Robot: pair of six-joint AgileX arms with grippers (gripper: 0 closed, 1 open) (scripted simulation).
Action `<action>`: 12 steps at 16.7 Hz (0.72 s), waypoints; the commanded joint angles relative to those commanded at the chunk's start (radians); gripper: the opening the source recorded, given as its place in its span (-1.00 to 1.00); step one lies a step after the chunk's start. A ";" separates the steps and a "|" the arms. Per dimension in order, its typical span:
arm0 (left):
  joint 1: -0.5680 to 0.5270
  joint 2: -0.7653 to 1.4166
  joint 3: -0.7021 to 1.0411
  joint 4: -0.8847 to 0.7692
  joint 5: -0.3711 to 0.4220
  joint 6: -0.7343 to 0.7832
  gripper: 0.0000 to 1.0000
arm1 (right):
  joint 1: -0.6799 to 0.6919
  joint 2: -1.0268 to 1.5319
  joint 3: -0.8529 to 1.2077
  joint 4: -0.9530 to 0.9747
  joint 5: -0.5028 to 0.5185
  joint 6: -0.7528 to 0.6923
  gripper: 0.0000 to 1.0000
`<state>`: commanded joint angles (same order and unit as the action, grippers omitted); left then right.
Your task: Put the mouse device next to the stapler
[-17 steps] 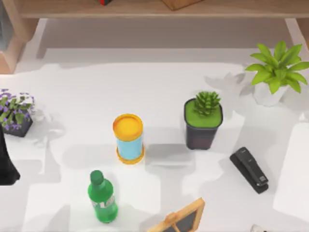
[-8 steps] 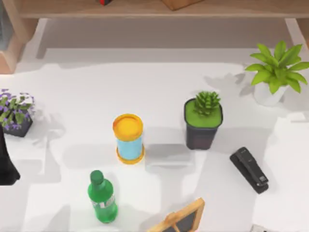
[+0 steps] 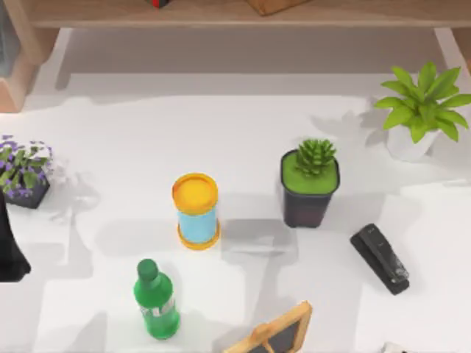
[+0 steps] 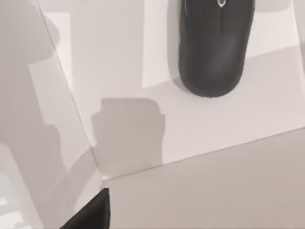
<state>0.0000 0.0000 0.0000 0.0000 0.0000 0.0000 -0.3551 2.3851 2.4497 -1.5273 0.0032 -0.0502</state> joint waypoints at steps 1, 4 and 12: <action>0.000 0.000 0.000 0.000 0.000 0.000 1.00 | -0.003 0.017 -0.012 0.030 0.001 -0.005 1.00; 0.000 0.000 0.000 0.000 0.000 0.000 1.00 | -0.017 0.084 -0.054 0.138 0.005 -0.014 1.00; 0.000 0.000 0.000 0.000 0.000 0.000 1.00 | -0.005 0.214 -0.083 0.288 0.000 0.004 1.00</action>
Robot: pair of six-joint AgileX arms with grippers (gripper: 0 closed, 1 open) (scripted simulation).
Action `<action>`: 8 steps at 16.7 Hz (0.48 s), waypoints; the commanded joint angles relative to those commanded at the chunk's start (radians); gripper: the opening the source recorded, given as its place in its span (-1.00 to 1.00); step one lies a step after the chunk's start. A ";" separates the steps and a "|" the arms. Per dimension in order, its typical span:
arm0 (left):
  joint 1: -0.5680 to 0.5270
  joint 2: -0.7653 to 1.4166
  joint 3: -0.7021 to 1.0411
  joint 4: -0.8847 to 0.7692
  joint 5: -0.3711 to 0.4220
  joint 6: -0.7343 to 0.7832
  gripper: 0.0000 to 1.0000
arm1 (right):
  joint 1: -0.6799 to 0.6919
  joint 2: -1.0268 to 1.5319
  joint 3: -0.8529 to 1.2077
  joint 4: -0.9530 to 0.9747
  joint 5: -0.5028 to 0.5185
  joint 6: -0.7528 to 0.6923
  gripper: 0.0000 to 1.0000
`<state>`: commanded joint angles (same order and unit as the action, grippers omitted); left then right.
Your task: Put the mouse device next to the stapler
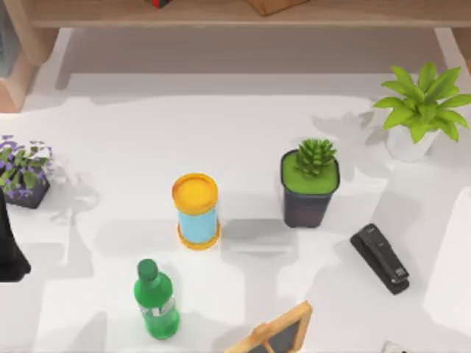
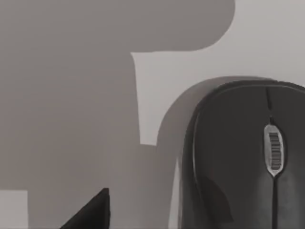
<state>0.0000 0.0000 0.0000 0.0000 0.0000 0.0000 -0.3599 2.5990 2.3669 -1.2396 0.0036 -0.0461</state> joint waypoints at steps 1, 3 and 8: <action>0.000 0.000 0.000 0.000 0.000 0.000 1.00 | 0.000 0.000 0.000 0.000 0.000 0.000 1.00; 0.000 0.000 0.000 0.000 0.000 0.000 1.00 | 0.000 0.000 0.000 0.000 0.000 0.000 1.00; 0.000 0.000 0.000 0.000 0.000 0.000 1.00 | 0.000 0.000 0.000 0.000 0.000 0.000 0.25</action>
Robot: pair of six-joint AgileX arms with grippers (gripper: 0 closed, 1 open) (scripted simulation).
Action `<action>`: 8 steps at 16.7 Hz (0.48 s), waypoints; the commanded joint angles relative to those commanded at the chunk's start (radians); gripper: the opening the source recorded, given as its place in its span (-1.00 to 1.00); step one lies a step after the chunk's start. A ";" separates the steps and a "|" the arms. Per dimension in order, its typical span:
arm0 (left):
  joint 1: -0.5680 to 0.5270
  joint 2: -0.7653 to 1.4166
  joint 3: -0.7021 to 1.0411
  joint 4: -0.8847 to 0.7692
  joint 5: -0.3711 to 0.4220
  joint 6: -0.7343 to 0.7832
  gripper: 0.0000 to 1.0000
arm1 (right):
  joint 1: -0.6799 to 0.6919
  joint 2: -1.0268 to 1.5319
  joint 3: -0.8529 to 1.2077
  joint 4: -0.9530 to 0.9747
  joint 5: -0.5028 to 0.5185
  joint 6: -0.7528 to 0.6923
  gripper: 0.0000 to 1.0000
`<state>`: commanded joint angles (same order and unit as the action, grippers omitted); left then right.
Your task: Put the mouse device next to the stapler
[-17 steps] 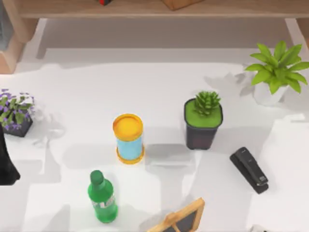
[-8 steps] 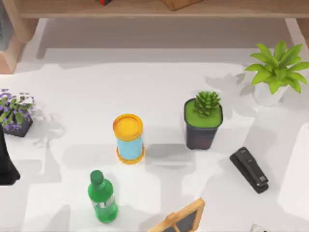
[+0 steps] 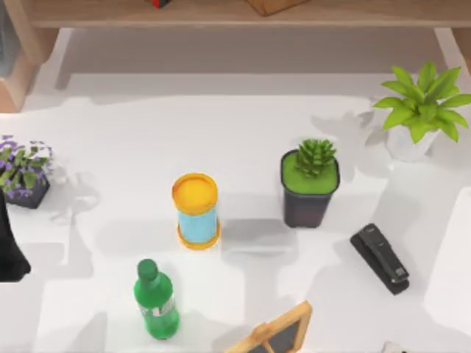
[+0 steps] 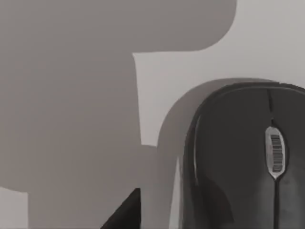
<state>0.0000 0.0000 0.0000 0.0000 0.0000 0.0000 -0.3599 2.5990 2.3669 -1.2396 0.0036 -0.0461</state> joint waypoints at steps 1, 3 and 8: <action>0.000 0.000 0.000 0.000 0.000 0.000 1.00 | 0.000 0.000 0.000 0.000 0.000 0.000 0.10; 0.000 0.000 0.000 0.000 0.000 0.000 1.00 | 0.000 0.000 0.000 0.000 0.000 0.000 -0.21; 0.000 0.000 0.000 0.000 0.000 0.000 1.00 | 0.000 0.000 0.000 0.000 0.000 0.000 -0.96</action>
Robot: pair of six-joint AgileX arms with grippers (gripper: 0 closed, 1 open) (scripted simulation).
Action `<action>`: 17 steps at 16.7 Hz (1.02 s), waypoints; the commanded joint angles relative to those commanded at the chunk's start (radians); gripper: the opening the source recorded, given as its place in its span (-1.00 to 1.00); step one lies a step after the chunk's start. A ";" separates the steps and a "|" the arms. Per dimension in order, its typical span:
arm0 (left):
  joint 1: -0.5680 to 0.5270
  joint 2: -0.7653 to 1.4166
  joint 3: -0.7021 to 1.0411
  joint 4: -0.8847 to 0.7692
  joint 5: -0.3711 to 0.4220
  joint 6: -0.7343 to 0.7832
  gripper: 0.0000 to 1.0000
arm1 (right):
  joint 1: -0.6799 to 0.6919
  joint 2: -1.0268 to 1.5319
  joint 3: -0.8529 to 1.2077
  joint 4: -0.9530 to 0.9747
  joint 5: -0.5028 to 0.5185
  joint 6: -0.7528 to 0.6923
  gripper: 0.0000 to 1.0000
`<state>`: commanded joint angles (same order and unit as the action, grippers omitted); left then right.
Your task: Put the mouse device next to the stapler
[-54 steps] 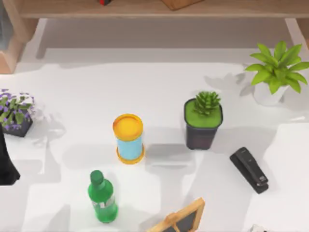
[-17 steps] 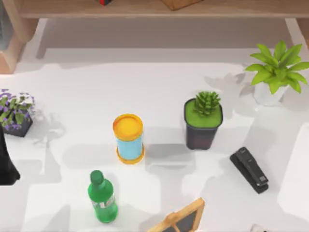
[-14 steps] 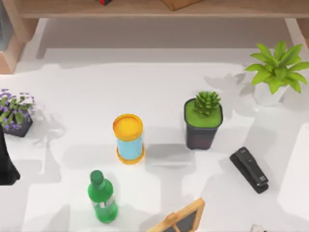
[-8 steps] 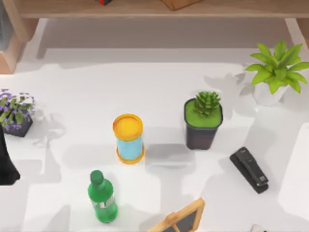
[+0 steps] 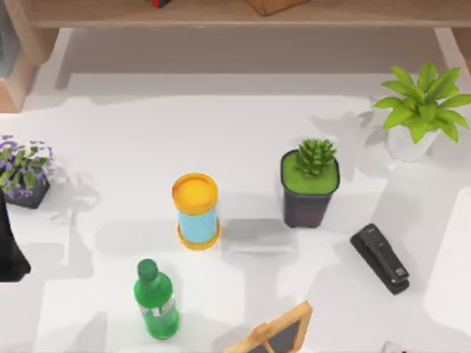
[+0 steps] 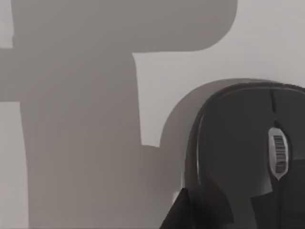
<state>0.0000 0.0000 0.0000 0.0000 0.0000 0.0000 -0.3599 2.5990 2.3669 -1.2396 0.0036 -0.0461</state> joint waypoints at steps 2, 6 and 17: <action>0.000 0.000 0.000 0.000 0.000 0.000 1.00 | 0.000 0.000 0.000 0.000 0.000 0.000 -1.00; 0.000 0.000 0.000 0.000 0.000 0.000 1.00 | 0.000 0.000 0.000 0.000 0.000 0.000 -1.00; 0.000 0.000 0.000 0.000 0.000 0.000 1.00 | -0.009 -0.207 -0.125 0.063 -0.095 0.023 -1.00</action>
<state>0.0000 0.0000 0.0000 0.0000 0.0000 0.0000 -0.3691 2.3919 2.2418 -1.1765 -0.0916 -0.0235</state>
